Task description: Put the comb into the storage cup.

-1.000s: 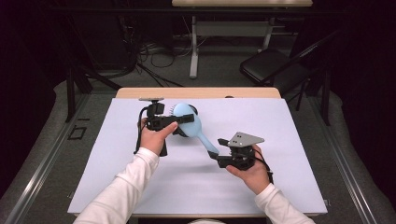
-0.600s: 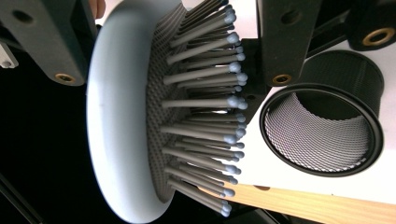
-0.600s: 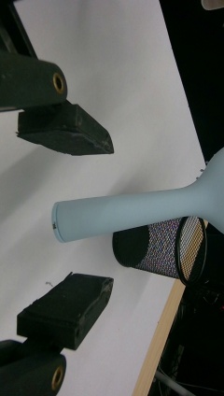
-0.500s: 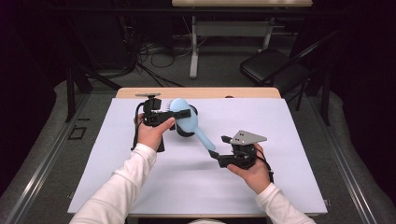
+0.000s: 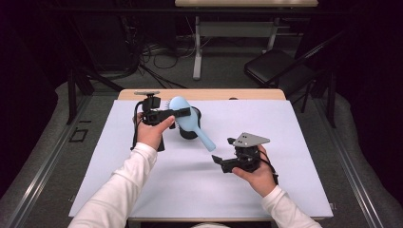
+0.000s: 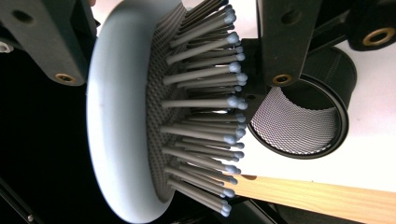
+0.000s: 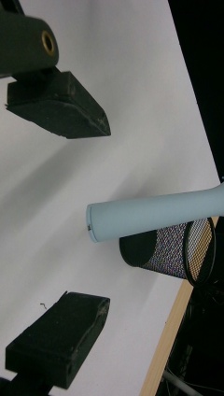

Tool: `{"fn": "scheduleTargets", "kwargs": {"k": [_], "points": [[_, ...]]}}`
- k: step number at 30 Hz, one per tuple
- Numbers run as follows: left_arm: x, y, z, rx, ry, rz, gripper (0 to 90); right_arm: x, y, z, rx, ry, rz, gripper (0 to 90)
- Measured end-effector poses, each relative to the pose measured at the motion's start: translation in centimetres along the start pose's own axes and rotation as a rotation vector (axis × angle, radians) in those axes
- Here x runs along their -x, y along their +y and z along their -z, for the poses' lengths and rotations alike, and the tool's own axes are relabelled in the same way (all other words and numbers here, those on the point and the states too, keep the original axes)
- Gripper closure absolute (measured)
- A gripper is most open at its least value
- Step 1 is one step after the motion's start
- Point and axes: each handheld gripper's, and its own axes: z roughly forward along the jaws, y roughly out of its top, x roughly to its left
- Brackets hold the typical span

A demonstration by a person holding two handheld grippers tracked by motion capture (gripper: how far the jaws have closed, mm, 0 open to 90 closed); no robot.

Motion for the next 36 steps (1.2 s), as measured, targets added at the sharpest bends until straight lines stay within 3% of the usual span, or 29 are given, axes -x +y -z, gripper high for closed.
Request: {"fn": "scheduleTargets", "kwargs": {"k": [12,18,26,36], "points": [[-0.1,0.9,0.6,0.019,0.014,-0.001,48.2,0.2,0.1,0.4,0.010,0.016,-0.019,6.1],[-0.1,1.3,0.8,0.027,0.030,-0.006,48.2,0.2,0.1,0.2,0.001,0.017,-0.006,0.0],[0.1,1.9,1.2,0.049,0.061,-0.026,48.1,0.0,0.2,0.2,-0.003,0.006,0.017,0.0],[0.0,2.5,1.5,0.071,0.067,-0.021,48.0,0.0,0.1,0.2,-0.010,-0.002,0.017,0.0]]}}
